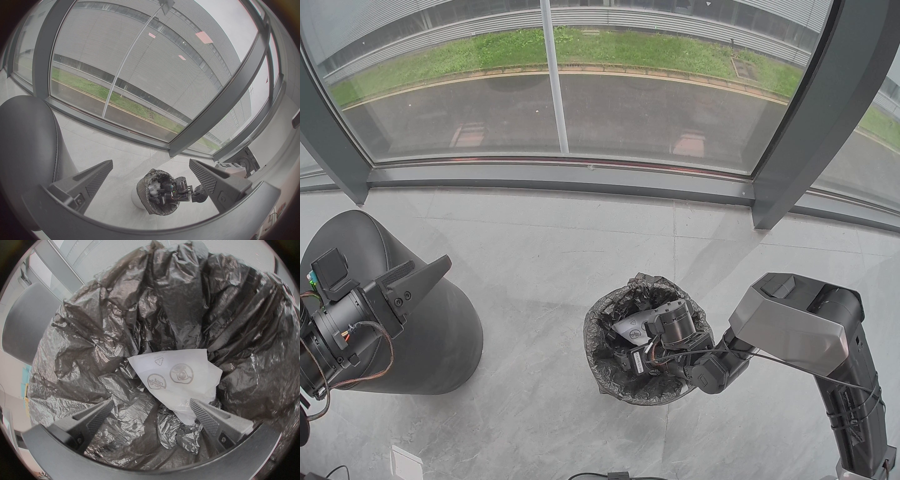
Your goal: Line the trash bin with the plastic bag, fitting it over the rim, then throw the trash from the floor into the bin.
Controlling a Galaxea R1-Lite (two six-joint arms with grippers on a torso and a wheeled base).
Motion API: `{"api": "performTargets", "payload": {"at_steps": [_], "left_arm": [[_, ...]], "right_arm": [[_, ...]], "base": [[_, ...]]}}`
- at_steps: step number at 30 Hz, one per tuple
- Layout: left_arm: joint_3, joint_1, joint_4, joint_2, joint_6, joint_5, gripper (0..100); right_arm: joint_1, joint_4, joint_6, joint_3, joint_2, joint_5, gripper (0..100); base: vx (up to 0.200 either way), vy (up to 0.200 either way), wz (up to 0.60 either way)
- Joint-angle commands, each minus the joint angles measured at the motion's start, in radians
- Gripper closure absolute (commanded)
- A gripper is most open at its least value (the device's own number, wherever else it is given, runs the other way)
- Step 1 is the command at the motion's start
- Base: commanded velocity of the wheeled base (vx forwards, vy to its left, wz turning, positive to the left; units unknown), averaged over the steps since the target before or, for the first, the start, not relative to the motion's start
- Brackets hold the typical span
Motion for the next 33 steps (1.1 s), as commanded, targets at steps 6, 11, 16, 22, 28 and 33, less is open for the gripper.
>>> {"api": "performTargets", "payload": {"at_steps": [6, 11, 16, 22, 28, 33], "left_arm": [[0.0, 0.0, -0.002, 0.001, -0.001, 0.0, 0], [0.005, 0.0, 0.0, 0.001, 0.001, 0.0, 0], [0.002, -0.002, 0.002, 0.002, -0.001, -0.003, 0], [-0.025, 0.0, 0.006, 0.033, -0.01, 0.009, 0], [-0.034, 0.0, 0.028, 0.039, -0.005, 0.034, 0], [-0.035, -0.003, 0.069, 0.029, 0.018, 0.04, 0]], "right_arm": [[-0.002, -0.002, -0.007, 0.006, -0.01, -0.005, 0], [0.017, 0.002, -0.006, 0.067, -0.099, -0.008, 0], [0.034, 0.005, -0.009, 0.129, -0.214, -0.008, 0], [0.026, 0.067, -0.006, 0.182, -0.357, -0.008, 0], [-0.038, 0.13, 0.005, 0.267, -0.522, -0.01, 0], [-0.106, 0.143, 0.006, 0.345, -0.644, -0.059, 0]], "base": [[0.0, 0.0, 0.0], [0.0, 0.0, 0.0], [0.0, 0.0, 0.0], [0.0, 0.0, 0.0], [0.0, 0.0, 0.0], [0.0, 0.0, 0.0]]}}
